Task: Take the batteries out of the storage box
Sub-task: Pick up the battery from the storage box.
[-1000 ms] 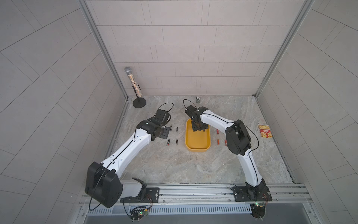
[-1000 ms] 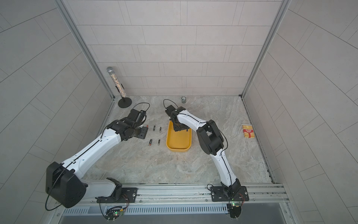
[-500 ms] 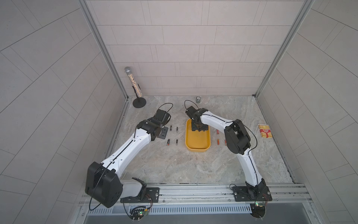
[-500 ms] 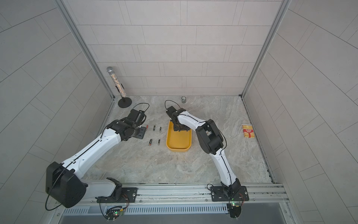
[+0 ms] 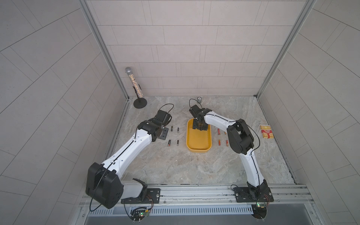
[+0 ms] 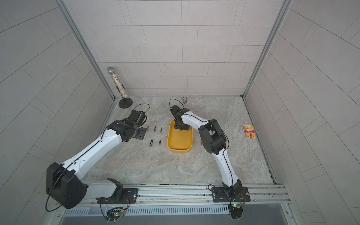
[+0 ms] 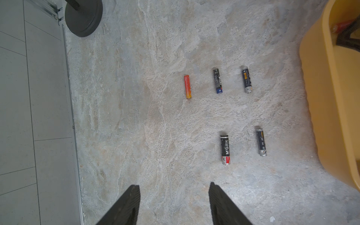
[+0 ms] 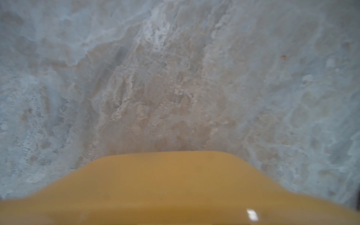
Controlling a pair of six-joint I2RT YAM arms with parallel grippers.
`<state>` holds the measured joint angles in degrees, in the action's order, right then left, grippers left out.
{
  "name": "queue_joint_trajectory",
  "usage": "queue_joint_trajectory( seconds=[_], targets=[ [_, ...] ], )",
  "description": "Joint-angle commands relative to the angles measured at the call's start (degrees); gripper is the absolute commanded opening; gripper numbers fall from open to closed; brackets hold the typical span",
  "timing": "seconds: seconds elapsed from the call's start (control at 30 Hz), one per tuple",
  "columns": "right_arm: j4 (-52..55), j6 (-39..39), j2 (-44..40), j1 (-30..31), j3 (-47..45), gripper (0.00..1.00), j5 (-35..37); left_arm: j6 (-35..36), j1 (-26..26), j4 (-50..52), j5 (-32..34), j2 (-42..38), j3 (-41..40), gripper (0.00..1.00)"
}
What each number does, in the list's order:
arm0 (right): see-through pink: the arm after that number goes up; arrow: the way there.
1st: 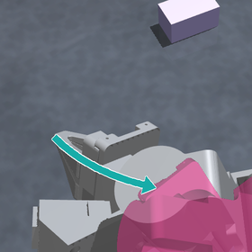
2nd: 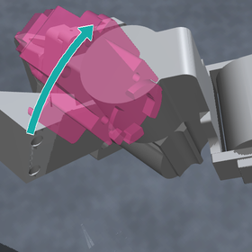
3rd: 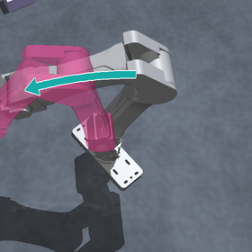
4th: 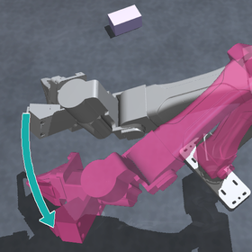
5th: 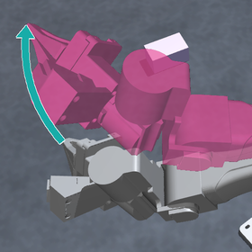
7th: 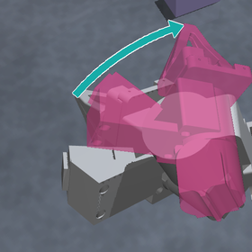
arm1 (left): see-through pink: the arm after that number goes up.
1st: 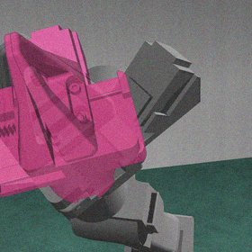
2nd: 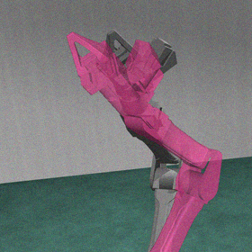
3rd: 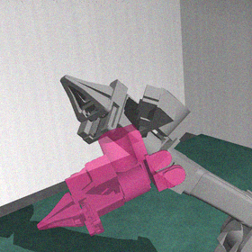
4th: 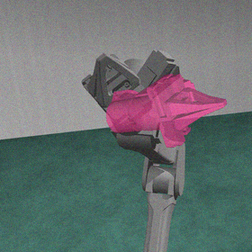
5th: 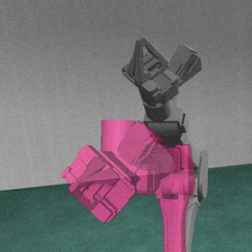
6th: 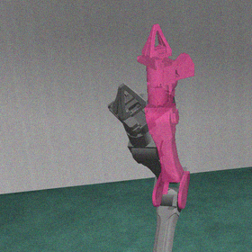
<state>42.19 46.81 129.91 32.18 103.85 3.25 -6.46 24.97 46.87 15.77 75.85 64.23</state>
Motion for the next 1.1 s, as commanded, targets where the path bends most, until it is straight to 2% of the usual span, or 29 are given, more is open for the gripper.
queue_joint_trajectory(
  seconds=[0.0,0.2,0.4,0.67,0.77,0.83,0.9,1.07],
  targets=[
    [1.51,1.27,0.55,-0.43,-2.84,0.58,-2.03,-0.16,-0.42,1.16,0.92,0.06,1.15,0.64],
    [0.69,1.79,0.19,-1.49,-5.25,0.5,-1.88,-0.21,-0.44,1.21,0.69,0.23,1.3,0.64],
    [-1.06,1.83,-0.34,-1.68,-7.21,0.27,-3.39,-0.05,-0.43,1.22,0.58,0.19,1.3,0.64],
    [-2.18,0.83,-3.47,-1.19,-10.08,0.09,-4.81,0.08,-0.45,1.33,-0.58,0.93,1.58,0.64],
    [-2.22,0.33,-6.19,-1.07,-11.71,0.03,-4.1,0.56,-0.44,1.06,-3.61,1.03,1.96,0.64],
    [-2.39,0.12,-8.07,-1.07,-12.72,0.0,-4.15,2.32,-0.24,0.29,-9.45,0.88,2.41,0.66],
    [-3.2,-0.13,-10.69,-1.06,-14.07,0.0,-4.68,2.55,0.53,-1.01,-15.02,0.48,2.58,0.69],
    [-2.17,-2.18,-16.6,-1.11,-14.76,0.0,-5.51,1.77,2.98,-6.22,-21.54,-2.37,2.04,0.75]
  ],
)
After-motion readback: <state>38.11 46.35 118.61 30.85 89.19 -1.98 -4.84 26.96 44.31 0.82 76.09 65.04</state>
